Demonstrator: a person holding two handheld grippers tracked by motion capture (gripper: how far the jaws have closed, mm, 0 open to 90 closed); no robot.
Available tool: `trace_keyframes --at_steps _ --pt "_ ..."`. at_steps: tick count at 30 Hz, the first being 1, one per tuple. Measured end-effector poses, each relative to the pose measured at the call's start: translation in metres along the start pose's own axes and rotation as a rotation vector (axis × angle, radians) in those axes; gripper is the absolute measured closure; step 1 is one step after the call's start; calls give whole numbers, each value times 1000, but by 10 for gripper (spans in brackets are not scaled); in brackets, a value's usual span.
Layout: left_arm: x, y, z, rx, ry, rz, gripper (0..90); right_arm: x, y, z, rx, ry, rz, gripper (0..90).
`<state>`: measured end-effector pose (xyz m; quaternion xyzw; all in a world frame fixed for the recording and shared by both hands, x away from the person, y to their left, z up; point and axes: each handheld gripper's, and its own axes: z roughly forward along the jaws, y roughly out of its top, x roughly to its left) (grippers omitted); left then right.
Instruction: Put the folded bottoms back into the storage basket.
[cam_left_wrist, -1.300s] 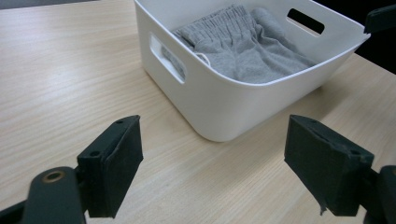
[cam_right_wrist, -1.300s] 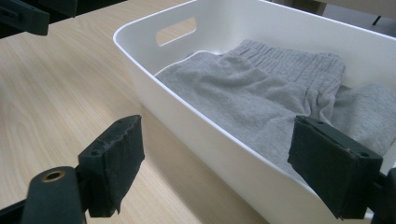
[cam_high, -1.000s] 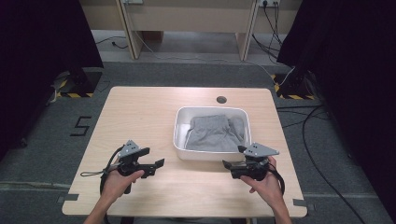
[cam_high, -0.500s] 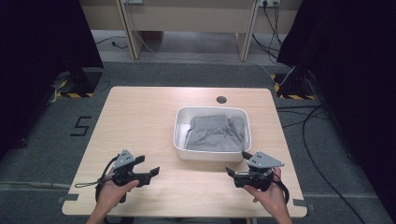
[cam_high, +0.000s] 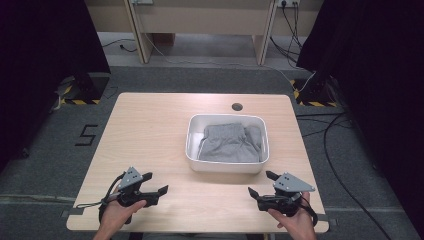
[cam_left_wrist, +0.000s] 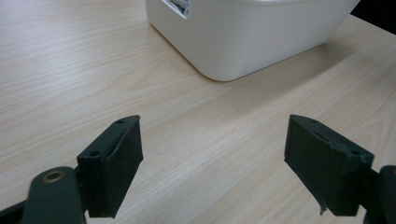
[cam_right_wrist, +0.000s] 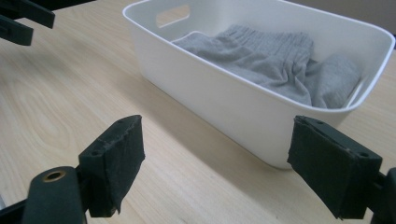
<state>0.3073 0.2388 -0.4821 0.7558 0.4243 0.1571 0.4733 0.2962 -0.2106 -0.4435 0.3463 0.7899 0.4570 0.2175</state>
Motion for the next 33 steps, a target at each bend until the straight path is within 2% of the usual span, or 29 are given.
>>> trace_keyframes --at_steps 8,11,16,20,24,33 --pt "-2 -5 0 16 6 12 186 -6 -16 1 24 -16 30 192" --pt "-1 -11 2 33 8 7 186 -8 -26 0 39 -23 46 192" --pt "1 -21 8 72 35 24 186 -10 -39 0 64 -43 66 193" --pt "2 -28 11 97 44 22 186 -12 -45 1 72 -45 87 193" --pt "2 -35 13 117 43 16 186 -11 -51 2 88 -52 87 193" --pt "5 -41 8 115 61 18 172 -14 -61 3 120 -56 97 168"
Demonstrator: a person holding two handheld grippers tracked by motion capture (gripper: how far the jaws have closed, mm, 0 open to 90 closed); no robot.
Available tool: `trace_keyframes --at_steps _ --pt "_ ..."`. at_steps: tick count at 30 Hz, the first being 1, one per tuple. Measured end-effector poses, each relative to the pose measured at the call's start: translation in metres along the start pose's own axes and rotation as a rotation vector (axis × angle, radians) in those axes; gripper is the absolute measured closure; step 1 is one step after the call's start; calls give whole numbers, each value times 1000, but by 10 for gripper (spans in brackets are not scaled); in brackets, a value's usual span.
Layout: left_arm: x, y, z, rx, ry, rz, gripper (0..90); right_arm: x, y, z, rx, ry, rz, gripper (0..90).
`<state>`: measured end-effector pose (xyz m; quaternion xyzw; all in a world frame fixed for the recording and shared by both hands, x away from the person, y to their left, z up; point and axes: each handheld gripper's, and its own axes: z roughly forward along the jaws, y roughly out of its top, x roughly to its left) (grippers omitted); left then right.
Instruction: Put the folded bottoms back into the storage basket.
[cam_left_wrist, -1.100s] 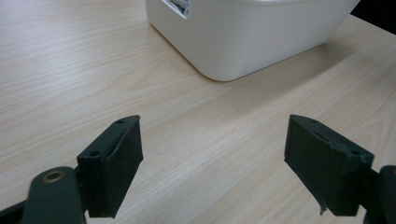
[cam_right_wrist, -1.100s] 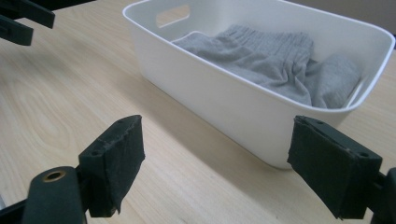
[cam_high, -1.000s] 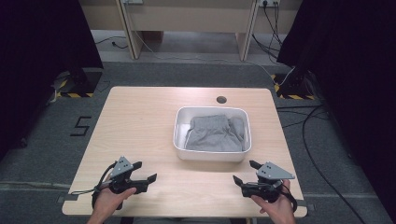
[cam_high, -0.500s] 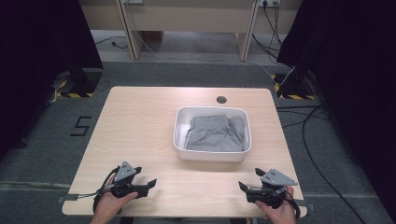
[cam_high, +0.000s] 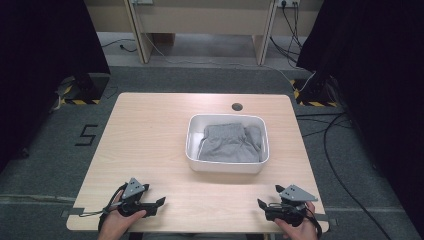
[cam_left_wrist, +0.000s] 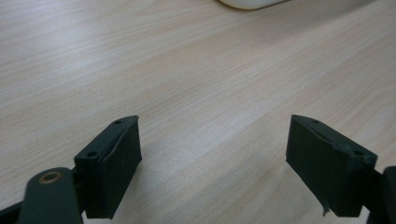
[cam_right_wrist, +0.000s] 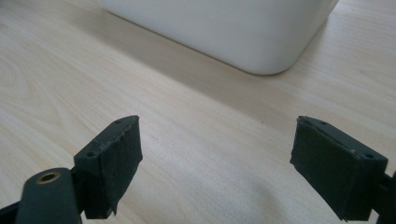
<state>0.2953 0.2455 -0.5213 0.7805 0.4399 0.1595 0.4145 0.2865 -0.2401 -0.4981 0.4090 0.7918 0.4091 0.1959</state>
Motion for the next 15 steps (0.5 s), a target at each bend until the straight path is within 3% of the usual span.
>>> trace_keyframes --at_steps 6,9,15 --pt "-4 -3 -2 25 39 20 158 1 -7 2 21 -5 8 165" --pt "-7 -7 -3 49 70 58 155 0 -9 2 38 -9 19 165" --pt "-9 -13 -3 13 72 56 132 2 -15 7 93 -38 33 164"
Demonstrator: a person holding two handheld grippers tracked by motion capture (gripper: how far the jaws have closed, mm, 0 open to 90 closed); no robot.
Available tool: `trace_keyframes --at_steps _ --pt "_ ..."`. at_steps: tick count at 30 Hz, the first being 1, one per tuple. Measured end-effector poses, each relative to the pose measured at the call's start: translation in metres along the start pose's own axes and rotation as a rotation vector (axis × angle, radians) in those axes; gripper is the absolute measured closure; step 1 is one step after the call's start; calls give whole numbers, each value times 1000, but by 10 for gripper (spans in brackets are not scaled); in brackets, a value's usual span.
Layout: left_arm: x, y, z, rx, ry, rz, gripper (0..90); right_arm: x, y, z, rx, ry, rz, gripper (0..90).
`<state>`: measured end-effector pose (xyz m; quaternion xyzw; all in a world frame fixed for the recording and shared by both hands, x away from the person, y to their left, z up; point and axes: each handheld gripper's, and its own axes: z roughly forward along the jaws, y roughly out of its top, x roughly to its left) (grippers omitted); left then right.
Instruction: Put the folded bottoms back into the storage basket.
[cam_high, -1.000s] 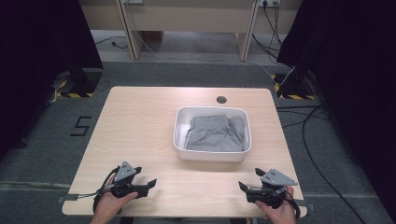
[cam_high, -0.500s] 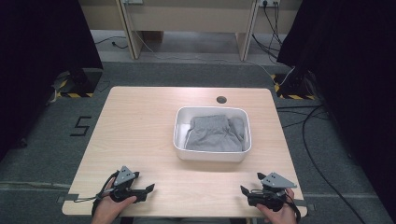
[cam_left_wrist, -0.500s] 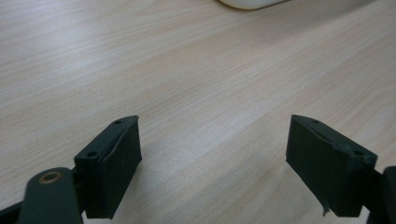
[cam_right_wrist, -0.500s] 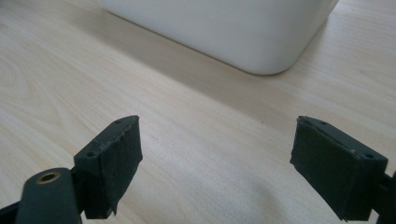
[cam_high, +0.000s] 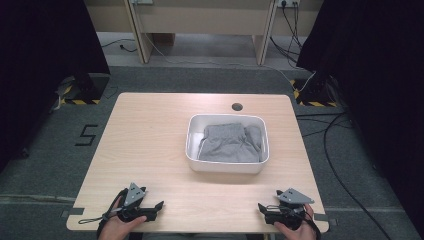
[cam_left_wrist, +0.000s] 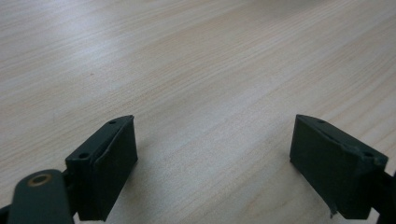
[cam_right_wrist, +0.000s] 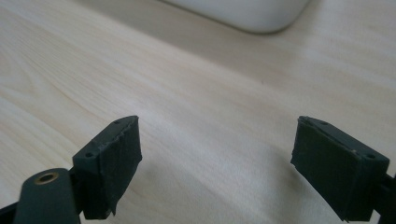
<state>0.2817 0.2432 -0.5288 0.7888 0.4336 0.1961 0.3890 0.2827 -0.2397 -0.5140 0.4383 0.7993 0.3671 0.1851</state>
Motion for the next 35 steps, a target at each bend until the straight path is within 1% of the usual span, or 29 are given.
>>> trace_keyframes --at_steps 1,2,3,4,5,6,8,10,12,35 --pt "-1 -1 0 -3 -5 4 123 0 -1 2 29 -7 3 139" --pt "-2 -1 0 -1 -7 4 107 2 -3 3 21 -21 -18 114" --pt "-3 0 1 8 -12 10 88 3 -4 4 17 -12 -20 77" --pt "-5 0 2 11 -14 14 68 4 -5 5 19 -5 -33 49" --pt "-5 0 2 11 -14 14 47 4 -5 5 19 -5 -33 49" --pt "-7 0 3 16 -22 17 22 6 -6 7 9 -1 -38 10" --pt "-8 0 4 18 -26 19 0 7 -7 8 1 0 -33 9" --pt "-8 1 4 23 -29 22 0 7 -8 9 -16 4 -39 9" --pt "-7 1 4 26 -32 26 0 6 -9 9 -19 5 -43 9" --pt "-7 2 4 30 -35 29 0 6 -9 9 -23 8 -46 9"
